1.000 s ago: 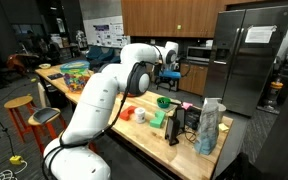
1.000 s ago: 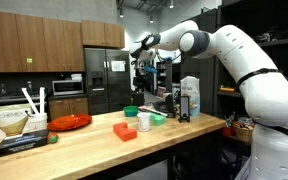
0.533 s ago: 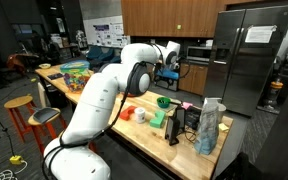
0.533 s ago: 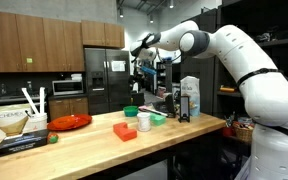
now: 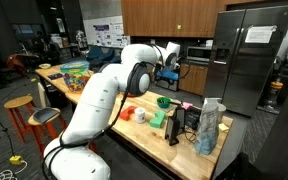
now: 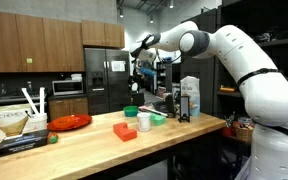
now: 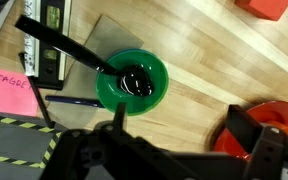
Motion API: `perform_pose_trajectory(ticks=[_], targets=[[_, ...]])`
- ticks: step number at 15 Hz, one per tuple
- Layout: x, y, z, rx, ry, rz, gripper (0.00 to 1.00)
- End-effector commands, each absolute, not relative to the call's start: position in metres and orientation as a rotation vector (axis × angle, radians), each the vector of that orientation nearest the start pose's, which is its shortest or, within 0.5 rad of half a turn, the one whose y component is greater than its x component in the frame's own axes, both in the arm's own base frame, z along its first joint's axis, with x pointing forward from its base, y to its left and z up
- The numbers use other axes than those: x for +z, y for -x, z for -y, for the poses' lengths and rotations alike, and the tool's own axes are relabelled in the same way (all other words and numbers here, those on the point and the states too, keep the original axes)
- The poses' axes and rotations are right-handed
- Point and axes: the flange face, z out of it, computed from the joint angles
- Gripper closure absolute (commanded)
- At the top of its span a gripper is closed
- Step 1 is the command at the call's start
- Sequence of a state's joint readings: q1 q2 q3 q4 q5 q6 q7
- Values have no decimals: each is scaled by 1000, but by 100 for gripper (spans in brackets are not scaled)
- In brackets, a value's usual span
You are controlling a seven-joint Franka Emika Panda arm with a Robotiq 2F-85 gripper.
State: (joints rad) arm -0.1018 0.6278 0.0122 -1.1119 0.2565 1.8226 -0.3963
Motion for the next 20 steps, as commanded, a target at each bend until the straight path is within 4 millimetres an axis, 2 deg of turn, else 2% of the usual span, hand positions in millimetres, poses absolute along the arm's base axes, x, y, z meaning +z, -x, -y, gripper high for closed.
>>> perform_pose_trajectory(ticks=[1,5,9,12,15,18,20], targets=[[461,-732,50,-135,2896,379,0],[465,-711,59,113,2894,447,0],[470,-698,61,249,2820,461,0],[474,-696,60,259,2791,424,0],[477,-700,58,198,2765,392,0],[474,-706,54,148,2709,387,0],[471,-704,50,176,2644,390,0]])
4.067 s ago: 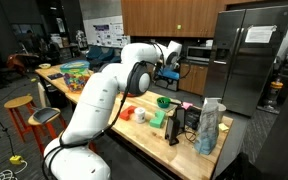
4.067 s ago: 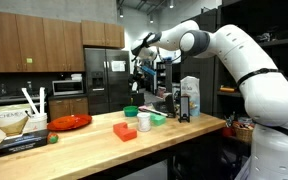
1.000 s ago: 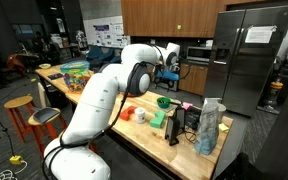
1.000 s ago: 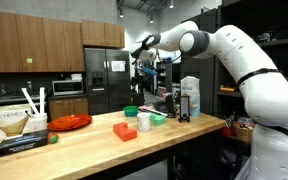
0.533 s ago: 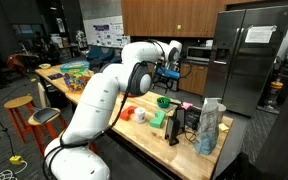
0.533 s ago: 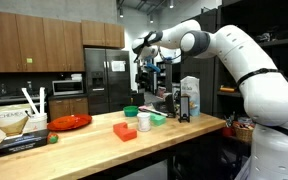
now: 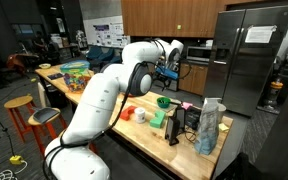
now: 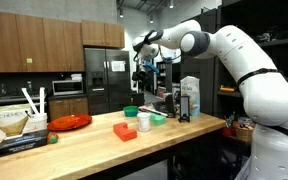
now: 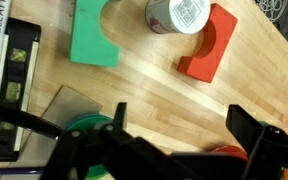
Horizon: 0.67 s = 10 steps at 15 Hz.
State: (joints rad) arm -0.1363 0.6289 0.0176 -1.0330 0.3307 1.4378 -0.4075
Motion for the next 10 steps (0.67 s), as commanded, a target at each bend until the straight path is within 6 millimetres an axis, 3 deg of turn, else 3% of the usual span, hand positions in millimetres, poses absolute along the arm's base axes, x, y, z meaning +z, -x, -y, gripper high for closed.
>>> perform_pose_trajectory(ticks=[1,3,4,6,10], targets=[[470,-703,48,199,2637,374,0],[467,-696,47,302,2615,356,0],[477,-644,56,437,2575,379,0],[461,-625,53,579,2518,387,0],[453,-590,56,749,2468,359,0]])
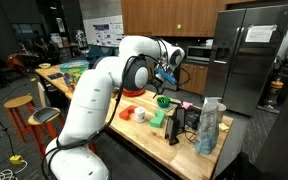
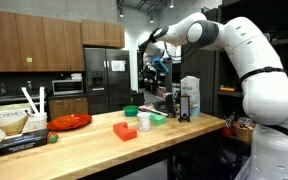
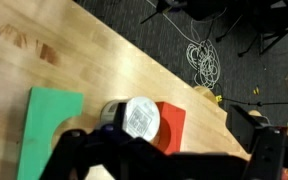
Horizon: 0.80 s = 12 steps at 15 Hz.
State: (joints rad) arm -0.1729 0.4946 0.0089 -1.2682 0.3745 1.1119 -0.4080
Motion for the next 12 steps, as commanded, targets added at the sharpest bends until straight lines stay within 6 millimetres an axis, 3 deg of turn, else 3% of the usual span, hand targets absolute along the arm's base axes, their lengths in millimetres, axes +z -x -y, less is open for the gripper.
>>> perform_pose_trajectory(ticks=[1,5,12], targets=[[449,-575,58,750,2489,315,0],[426,-577,52,667,2565,300,0],[422,-577,52,674,2561,299,0]])
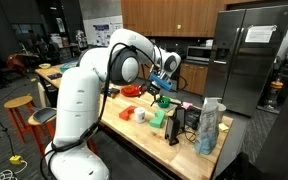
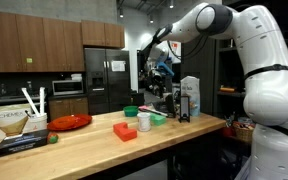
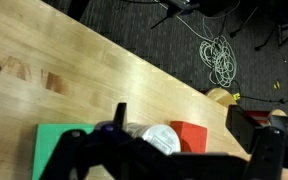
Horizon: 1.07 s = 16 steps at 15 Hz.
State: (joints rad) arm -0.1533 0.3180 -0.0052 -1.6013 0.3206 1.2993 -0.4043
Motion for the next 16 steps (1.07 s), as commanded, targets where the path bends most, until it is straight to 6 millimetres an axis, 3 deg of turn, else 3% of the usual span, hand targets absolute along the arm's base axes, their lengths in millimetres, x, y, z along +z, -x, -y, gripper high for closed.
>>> perform_pose_trajectory(ticks=[1,16], targets=[[422,-577,52,674,2561,299,0],[422,-577,52,675,2560,299,0]])
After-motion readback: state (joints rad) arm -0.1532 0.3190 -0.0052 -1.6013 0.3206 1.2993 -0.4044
